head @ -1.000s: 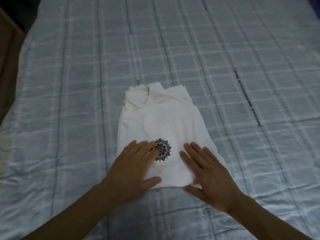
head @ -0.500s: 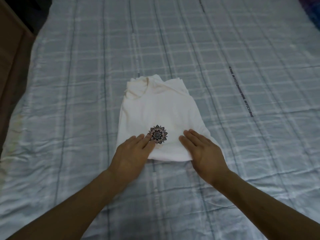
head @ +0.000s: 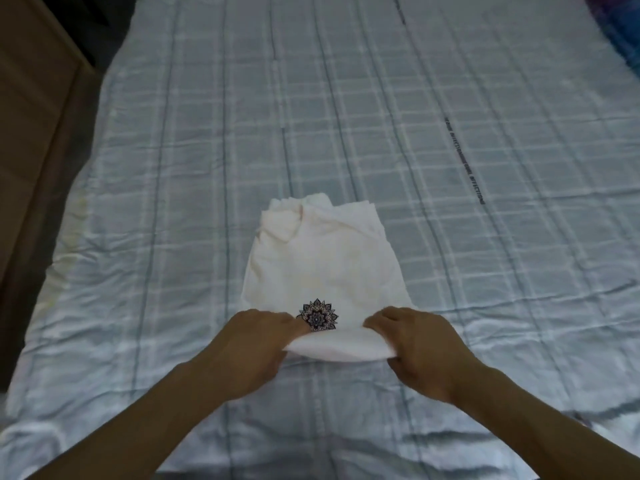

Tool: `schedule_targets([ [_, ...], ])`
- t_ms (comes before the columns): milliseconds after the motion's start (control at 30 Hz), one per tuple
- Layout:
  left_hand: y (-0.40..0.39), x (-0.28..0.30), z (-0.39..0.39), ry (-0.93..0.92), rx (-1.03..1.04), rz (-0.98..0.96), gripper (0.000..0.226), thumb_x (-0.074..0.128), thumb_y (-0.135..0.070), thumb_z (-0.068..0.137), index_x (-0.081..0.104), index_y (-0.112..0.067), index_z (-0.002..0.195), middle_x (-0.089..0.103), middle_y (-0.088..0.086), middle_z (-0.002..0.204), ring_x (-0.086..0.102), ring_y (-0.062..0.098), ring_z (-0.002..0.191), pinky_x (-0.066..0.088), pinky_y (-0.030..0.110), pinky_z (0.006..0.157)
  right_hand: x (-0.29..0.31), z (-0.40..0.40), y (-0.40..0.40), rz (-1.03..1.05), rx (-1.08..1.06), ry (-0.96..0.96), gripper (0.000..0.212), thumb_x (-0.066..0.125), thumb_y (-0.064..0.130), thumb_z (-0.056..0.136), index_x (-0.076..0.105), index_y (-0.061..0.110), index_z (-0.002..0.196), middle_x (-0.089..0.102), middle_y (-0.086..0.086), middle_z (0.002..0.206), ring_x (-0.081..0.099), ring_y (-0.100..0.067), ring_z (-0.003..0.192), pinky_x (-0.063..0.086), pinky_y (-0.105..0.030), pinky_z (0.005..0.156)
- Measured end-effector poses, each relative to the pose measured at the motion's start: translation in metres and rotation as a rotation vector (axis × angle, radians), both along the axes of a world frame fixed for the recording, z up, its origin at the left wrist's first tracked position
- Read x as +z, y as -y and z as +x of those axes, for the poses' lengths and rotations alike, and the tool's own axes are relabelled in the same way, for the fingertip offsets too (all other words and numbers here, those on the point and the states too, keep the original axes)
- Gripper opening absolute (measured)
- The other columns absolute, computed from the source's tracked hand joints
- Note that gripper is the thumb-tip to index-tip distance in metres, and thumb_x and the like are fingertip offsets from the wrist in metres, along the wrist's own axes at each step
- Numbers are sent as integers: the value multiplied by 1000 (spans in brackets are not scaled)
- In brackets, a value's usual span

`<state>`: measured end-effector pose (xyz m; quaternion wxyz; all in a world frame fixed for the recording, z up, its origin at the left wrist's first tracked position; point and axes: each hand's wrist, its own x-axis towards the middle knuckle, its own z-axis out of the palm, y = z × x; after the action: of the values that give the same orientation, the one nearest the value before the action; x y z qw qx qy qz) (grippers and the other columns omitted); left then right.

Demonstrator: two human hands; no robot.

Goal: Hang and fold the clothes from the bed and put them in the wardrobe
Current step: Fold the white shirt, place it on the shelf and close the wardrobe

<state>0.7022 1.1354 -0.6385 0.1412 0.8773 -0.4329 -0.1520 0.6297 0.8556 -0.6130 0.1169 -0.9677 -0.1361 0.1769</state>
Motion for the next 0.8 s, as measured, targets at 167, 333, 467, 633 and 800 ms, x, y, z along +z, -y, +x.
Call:
schedule_targets([
  [167,0,26,34,47,73,-117,30,43,-38,85,60,-32,109,70,-6,91,68,21,76,55,34,61,30,39,5,-8,2,-43,50,51,35,73,53,32,123,63,5,112,63,-23,101,52,-38,80],
  [333,13,42,84,185,193,-103,38,39,-45,87,62,-24,109,68,0,94,66,28,80,51,35,65,50,94,12,-99,-57,156,40,60,26,80,55,26,120,62,0,101,62,-28,89,43,-34,68],
  [467,25,39,123,247,290,-88,25,55,-30,94,62,-16,114,66,6,99,64,32,85,47,37,68,38,143,14,-126,-114,263,38,60,16,80,59,20,119,64,-3,98,60,-29,89,40,-39,81],
  [633,38,6,170,313,387,54,18,58,-19,94,63,-11,109,66,10,99,59,33,89,41,42,82,0,186,13,-31,-291,296,39,56,4,84,61,14,122,65,-10,112,58,-33,101,47,-41,85],
  [800,52,-11,134,461,291,-227,30,55,-15,92,67,-5,117,66,16,121,60,36,113,42,47,100,-34,159,-17,143,-181,451,34,54,14,93,61,2,124,56,-20,133,51,-37,125,39,-43,107],
])
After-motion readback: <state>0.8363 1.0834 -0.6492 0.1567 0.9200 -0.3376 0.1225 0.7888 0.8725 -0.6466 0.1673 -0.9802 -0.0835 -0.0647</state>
